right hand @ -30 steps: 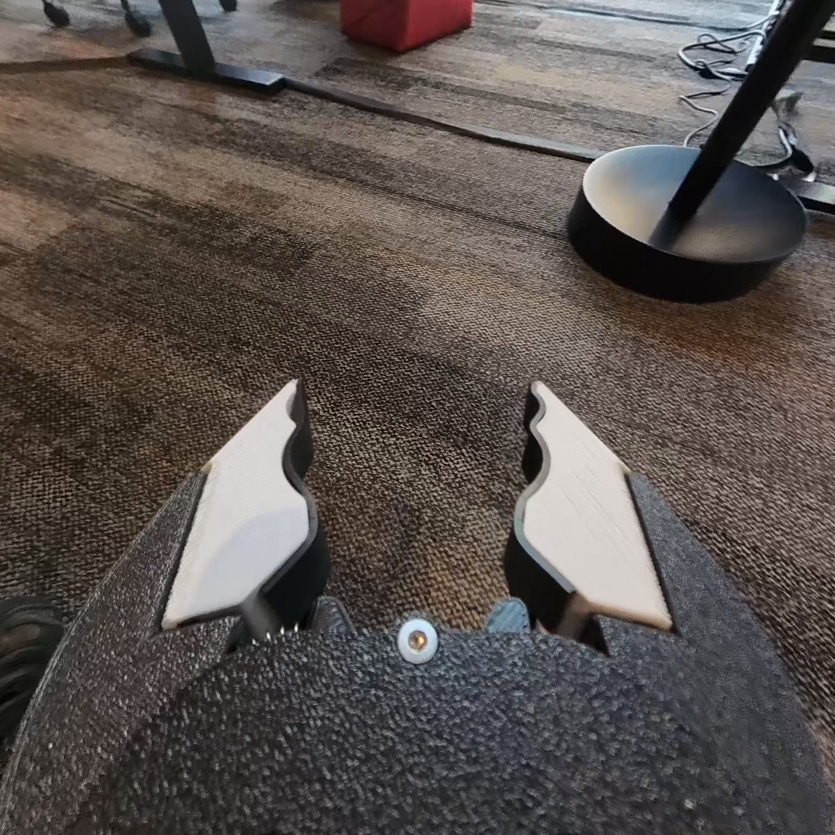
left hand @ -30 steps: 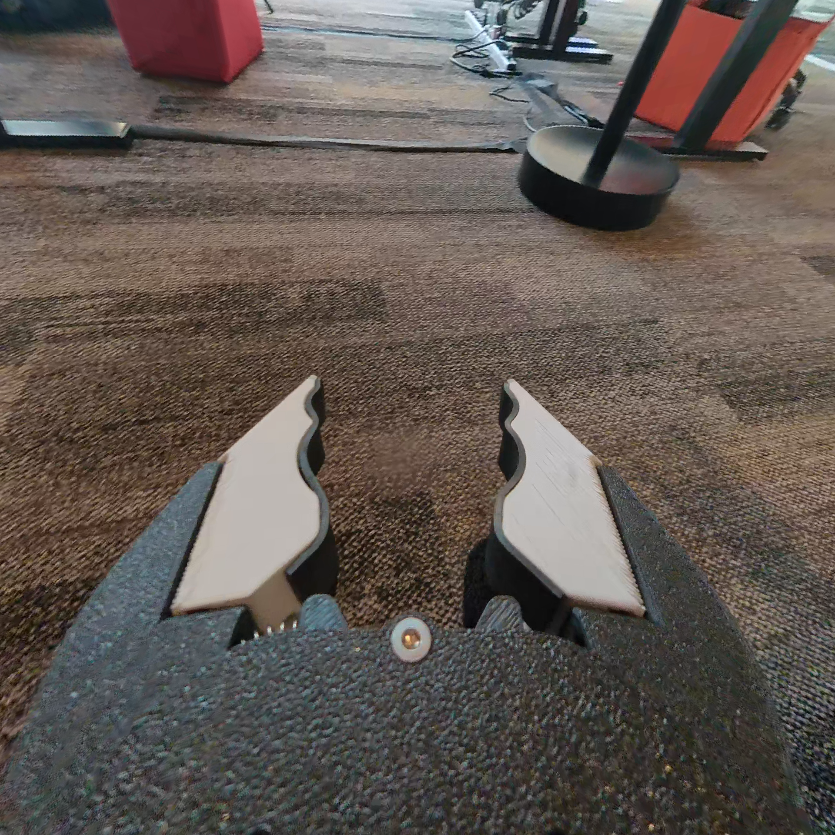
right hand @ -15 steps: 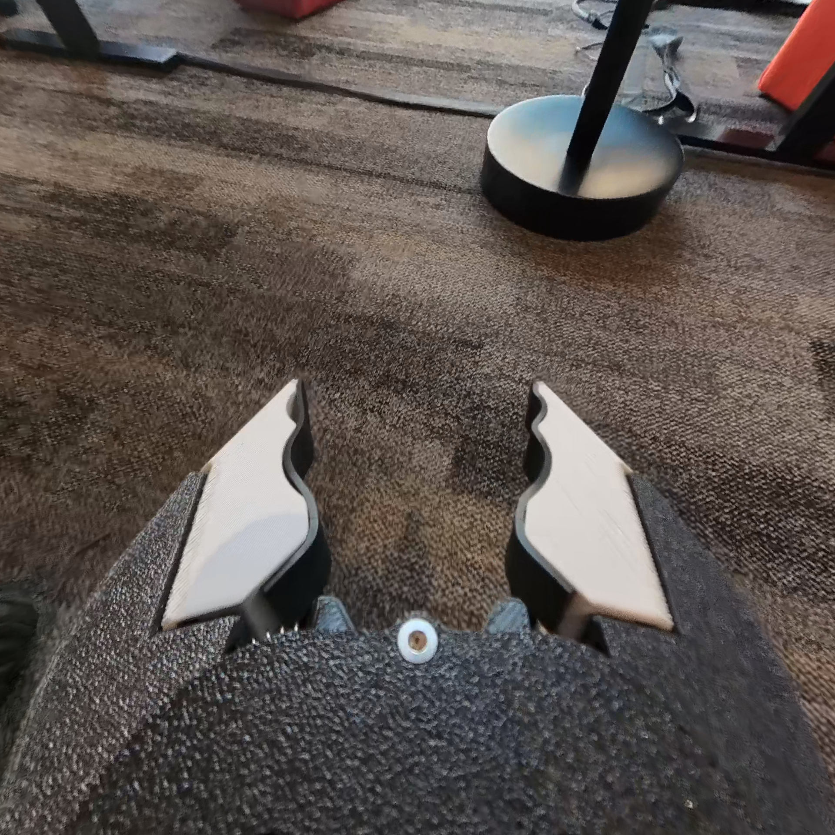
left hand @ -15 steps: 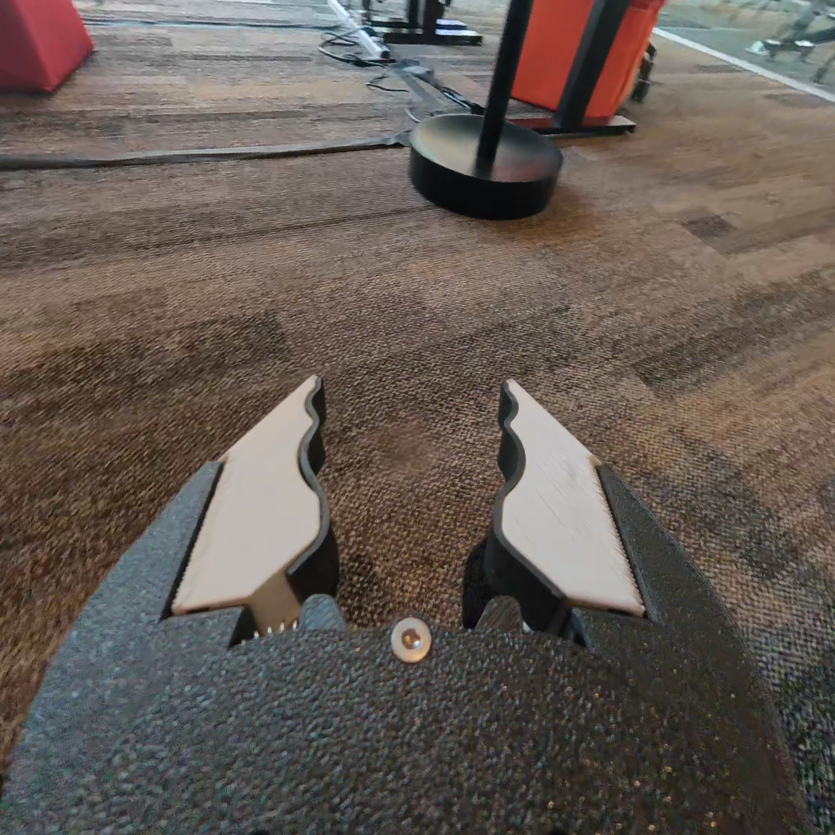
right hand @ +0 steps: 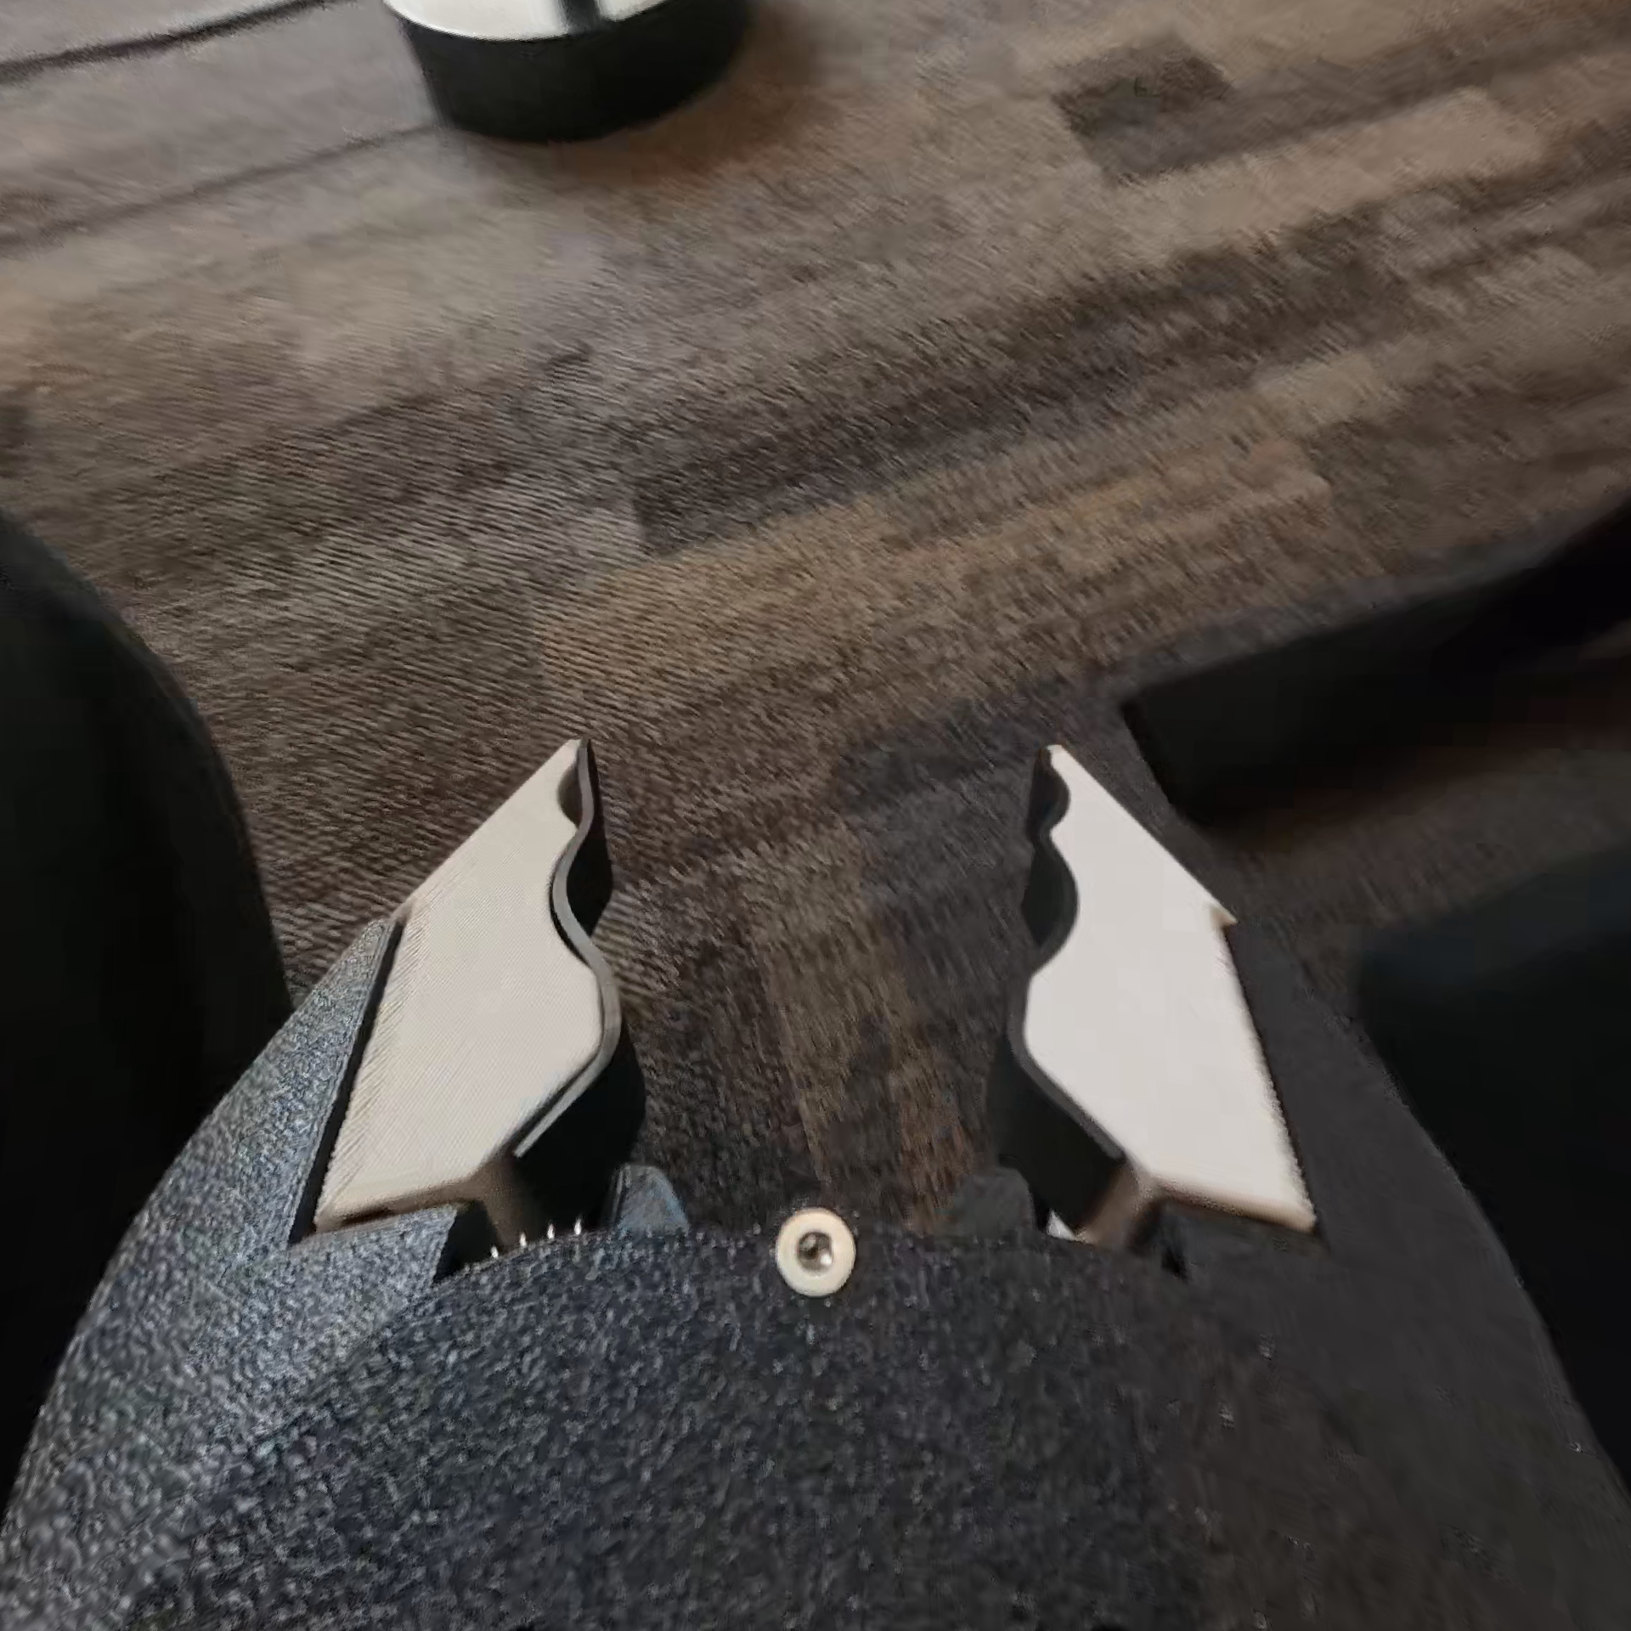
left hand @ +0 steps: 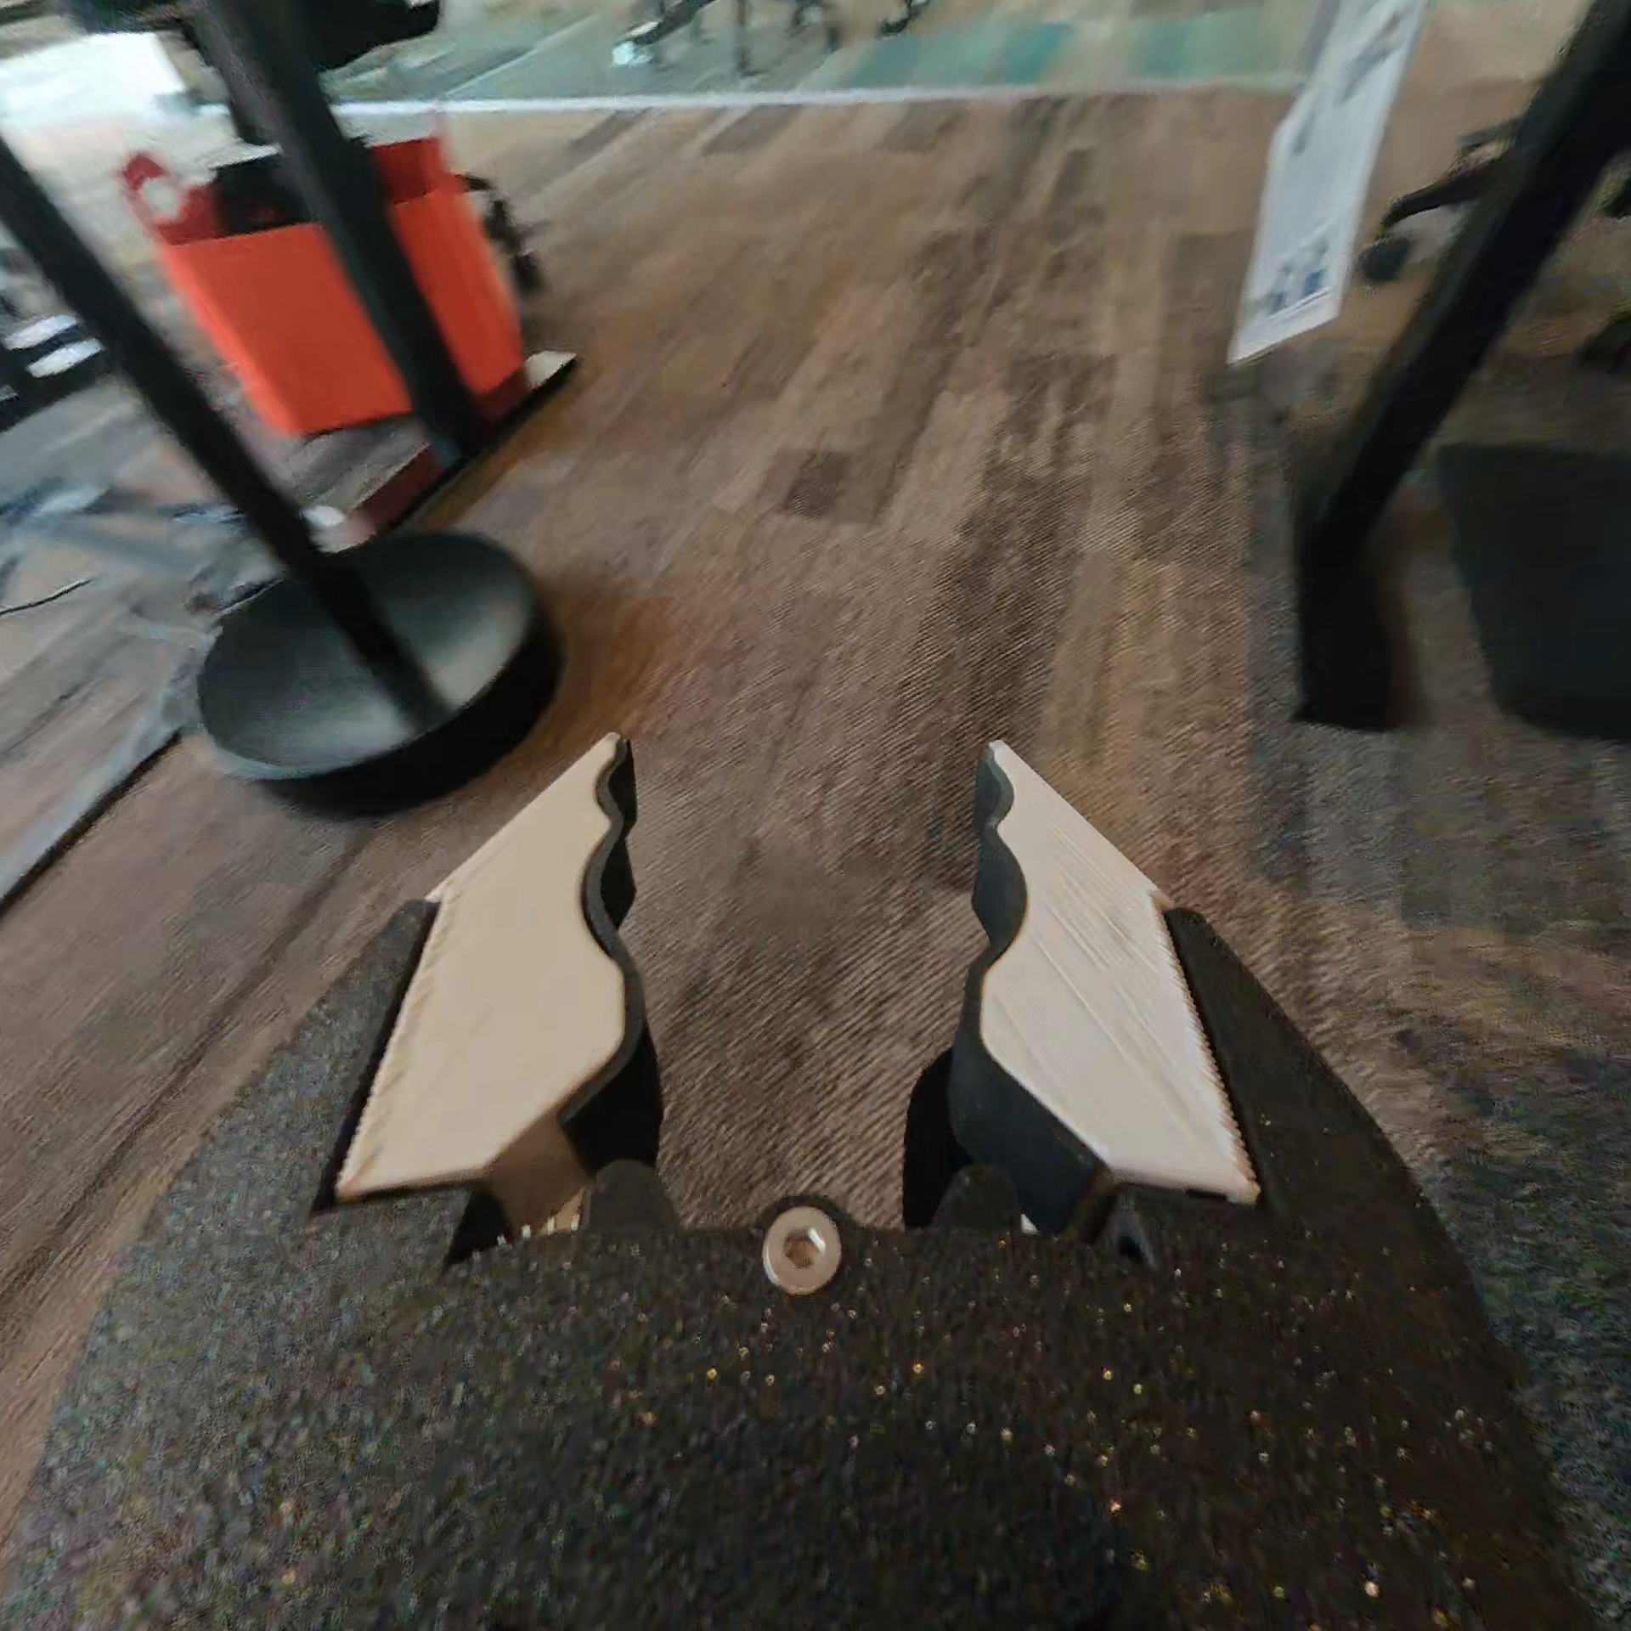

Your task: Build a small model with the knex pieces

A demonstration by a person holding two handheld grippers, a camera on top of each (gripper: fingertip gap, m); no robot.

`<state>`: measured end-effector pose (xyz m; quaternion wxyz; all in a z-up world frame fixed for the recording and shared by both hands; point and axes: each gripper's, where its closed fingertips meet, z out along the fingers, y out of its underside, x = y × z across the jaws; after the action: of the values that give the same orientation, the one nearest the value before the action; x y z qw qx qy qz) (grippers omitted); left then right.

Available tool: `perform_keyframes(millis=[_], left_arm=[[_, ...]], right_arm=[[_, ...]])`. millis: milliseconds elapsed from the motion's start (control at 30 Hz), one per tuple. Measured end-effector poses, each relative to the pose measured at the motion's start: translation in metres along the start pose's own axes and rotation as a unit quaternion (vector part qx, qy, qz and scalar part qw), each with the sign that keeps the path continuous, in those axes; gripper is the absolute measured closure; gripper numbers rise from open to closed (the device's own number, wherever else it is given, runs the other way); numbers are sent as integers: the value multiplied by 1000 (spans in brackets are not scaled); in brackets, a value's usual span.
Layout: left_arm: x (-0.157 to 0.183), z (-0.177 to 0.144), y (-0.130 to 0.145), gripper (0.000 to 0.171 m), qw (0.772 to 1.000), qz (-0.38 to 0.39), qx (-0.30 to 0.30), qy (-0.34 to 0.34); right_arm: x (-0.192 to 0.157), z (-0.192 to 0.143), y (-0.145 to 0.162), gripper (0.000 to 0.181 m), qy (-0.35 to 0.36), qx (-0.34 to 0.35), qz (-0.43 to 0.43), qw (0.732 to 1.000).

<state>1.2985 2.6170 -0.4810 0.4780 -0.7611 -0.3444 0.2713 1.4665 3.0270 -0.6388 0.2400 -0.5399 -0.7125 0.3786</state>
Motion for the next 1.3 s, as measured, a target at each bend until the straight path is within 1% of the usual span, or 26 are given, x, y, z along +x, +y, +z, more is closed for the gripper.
perform_keyframes(millis=[33, 100, 200, 300, 400, 500, 600, 700, 800, 867, 900, 967, 1033, 1100, 1167, 1233, 1300], left_arm=[[19, 18, -12, 96, 999, 5, 3, 32], [62, 50, -34, 96, 995, 42, 4, 92], [139, 90, -67, 96, 976, 124, 21, 179], [229, 121, -88, 96, 945, 180, 45, 270], [328, 140, -90, 95, 906, 193, 54, 372], [425, 139, -83, 95, 856, 210, 51, 469], [517, 114, -70, 95, 803, 204, 39, 558], [596, 82, -48, 95, 752, 200, 22, 627], [663, 60, -17, 96, 706, 213, 1, 675], [699, 51, 7, 94, 681, 231, -15, 695], [715, 46, 15, 94, 670, 239, -15, 702], [740, 33, 25, 94, 655, 244, -15, 716], [756, 21, 33, 94, 643, 245, -17, 726], [764, 13, 40, 94, 634, 257, -15, 729], [770, 10, 45, 93, 630, 260, -25, 731], [774, 10, 46, 93, 631, 258, -33, 731], [774, 13, 46, 92, 634, 260, -33, 727]], right_arm=[[12, -15, 9, 86, 25, -3, 15, 1000], [36, -50, 27, 85, 79, -4, 54, 995], [71, -112, 58, 85, 175, 4, 103, 979], [88, -183, 102, 85, 272, 13, 164, 948], [87, -257, 153, 85, 370, 18, 219, 903], [63, -323, 202, 84, 453, 26, 274, 848], [17, -370, 248, 83, 513, 23, 324, 795], [-39, -398, 289, 83, 552, 16, 377, 744], [-90, -412, 322, 83, 576, 5, 417, 703], [-118, -420, 339, 83, 588, 1, 437, 681], [-130, -422, 346, 83, 594, -1, 445, 671], [-152, -427, 360, 83, 602, -5, 459, 653], [-169, -434, 371, 83, 609, -5, 473, 637], [-180, -441, 380, 83, 615, -4, 482, 624], [-181, -446, 385, 83, 621, 3, 486, 616], [-178, -449, 388, 83, 621, 12, 488, 613], [-169, -450, 386, 83, 617, 20, 486, 619]])
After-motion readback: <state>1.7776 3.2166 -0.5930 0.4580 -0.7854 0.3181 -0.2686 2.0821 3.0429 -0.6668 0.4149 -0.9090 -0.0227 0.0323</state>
